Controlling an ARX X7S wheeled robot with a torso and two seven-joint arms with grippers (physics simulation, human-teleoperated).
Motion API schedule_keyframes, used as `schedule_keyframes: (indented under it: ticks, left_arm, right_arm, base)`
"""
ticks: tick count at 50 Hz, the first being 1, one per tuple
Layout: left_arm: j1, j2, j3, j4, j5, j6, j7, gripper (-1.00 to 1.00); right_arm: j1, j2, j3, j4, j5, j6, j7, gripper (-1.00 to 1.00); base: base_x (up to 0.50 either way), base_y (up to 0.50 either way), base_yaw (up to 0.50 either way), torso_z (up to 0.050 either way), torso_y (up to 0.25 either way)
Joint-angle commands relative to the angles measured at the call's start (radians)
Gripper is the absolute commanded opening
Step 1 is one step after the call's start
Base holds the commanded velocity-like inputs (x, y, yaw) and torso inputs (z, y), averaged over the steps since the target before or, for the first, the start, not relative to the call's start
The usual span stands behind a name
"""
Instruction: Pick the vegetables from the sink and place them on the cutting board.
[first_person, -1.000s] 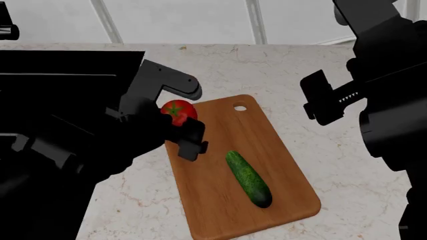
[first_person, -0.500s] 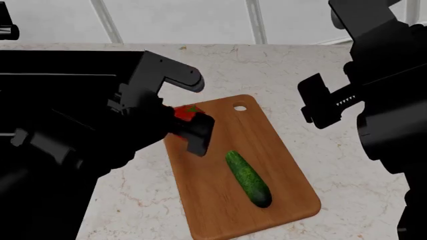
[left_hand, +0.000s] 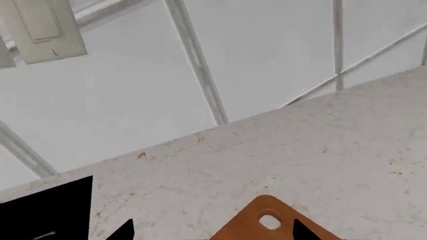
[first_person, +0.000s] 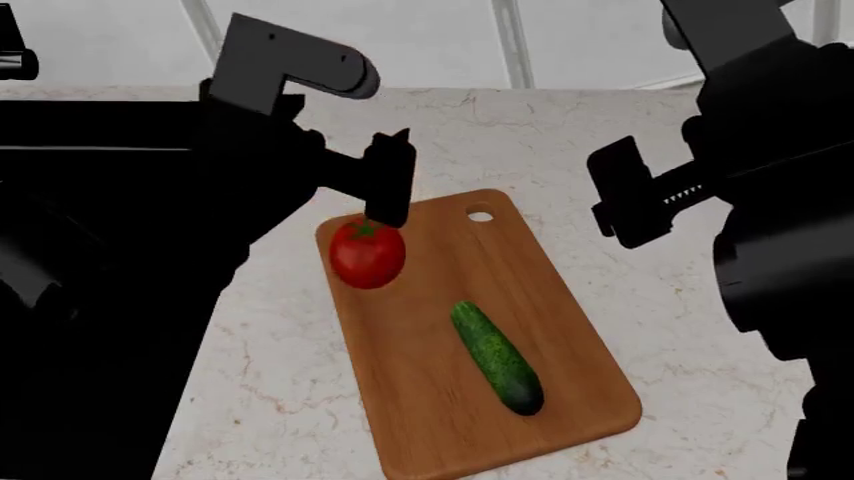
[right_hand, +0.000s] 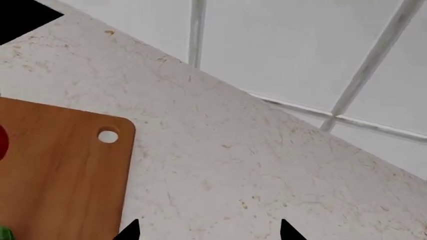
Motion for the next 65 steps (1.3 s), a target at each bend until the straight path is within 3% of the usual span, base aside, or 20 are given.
schedule_keyframes:
  ticks: [1,12,17,33,65]
  left_arm:
    - [0.033,-0.168,-0.049,0.276,0.028,0.135,-0.181,1.00]
    - [0.108,-0.269,-0.059,0.424,0.100,0.242,-0.311,1.00]
    - [0.135,-0.306,-0.060,0.510,0.138,0.286,-0.374,1.00]
    - [0.238,-0.328,-0.089,0.588,0.140,0.387,-0.403,1.00]
    - [0.385,-0.554,-0.123,1.004,0.241,0.533,-0.618,1.00]
  right_arm:
    - [-0.063,-0.036,0.148,-0.103,-0.016,0.042,0.087,1.00]
    - [-0.285,-0.070,0.341,-0.294,-0.016,-0.171,0.182,1.00]
    - [-0.382,-0.057,0.347,-0.389,-0.035,-0.214,0.213,1.00]
    - [-0.575,-0.118,0.463,-0.514,-0.001,-0.277,0.252,1.00]
    - [-0.833,-0.204,0.661,-0.845,0.062,-0.333,0.283,1.00]
  base:
    - [0.00,0.00,0.00,0.000,0.000]
    - [0.00,0.00,0.00,0.000,0.000]
    - [0.00,0.00,0.00,0.000,0.000]
    - [0.00,0.00,0.00,0.000,0.000]
    - [0.00,0.00,0.00,0.000,0.000]
